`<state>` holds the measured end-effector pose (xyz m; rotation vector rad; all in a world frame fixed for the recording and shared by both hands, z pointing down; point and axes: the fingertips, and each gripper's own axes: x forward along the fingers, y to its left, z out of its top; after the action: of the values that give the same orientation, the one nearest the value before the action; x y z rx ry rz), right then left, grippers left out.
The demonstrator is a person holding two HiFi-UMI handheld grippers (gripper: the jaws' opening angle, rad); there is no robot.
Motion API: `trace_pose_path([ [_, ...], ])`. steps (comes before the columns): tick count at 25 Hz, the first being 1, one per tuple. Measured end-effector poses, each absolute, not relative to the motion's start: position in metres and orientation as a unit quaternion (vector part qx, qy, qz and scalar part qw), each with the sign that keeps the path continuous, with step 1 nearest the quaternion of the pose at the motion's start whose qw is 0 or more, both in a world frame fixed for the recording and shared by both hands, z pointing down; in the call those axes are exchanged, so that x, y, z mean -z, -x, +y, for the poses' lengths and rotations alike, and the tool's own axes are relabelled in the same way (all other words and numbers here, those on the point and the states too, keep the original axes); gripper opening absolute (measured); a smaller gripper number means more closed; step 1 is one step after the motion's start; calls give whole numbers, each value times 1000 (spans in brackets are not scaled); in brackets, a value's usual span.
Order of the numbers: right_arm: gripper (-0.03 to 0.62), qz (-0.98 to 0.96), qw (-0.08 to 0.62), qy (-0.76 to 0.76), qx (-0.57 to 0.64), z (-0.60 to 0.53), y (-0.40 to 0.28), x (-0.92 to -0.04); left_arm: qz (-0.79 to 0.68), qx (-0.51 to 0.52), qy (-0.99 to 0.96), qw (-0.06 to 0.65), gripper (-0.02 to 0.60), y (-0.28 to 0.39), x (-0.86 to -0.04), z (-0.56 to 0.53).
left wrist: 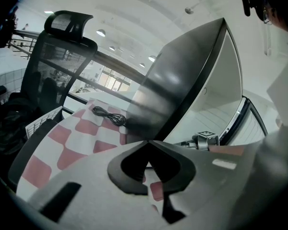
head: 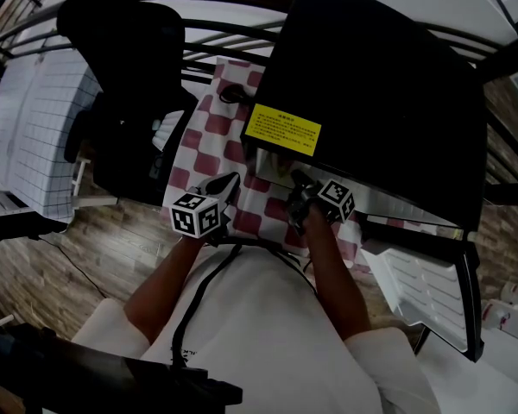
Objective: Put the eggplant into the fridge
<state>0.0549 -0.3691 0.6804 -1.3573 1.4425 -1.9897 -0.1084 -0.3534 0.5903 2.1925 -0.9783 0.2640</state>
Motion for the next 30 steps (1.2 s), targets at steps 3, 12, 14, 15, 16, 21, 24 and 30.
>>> trace_pose_path([
  [3,31,506,160,480,698,-370,-56,-681,-378,-101,-849,356,5,108,-591,-354],
  [12,102,511,166,471,699,-373,-51,-677,-378,-102,-847,360,5,109,-593,-352],
  [14,119,514,170,466,700,-374,-50,-675,-378,-101,-847,360,5,108,-593,-352],
  [15,129,516,172,463,699,-375,-49,-674,-378,-101,-847,359,5,108,-593,-352],
  [16,142,519,174,461,699,-375,-48,-673,-379,-100,-847,359,5,109,-592,-352],
  [21,228,529,192,451,693,-381,-49,-666,-378,-103,-847,361,5,108,-594,-349],
  [24,265,529,199,446,694,-383,-48,-663,-379,-105,-846,361,5,109,-595,-348],
  [30,372,540,205,442,687,-386,-44,-652,-377,-103,-847,360,5,107,-593,-347],
])
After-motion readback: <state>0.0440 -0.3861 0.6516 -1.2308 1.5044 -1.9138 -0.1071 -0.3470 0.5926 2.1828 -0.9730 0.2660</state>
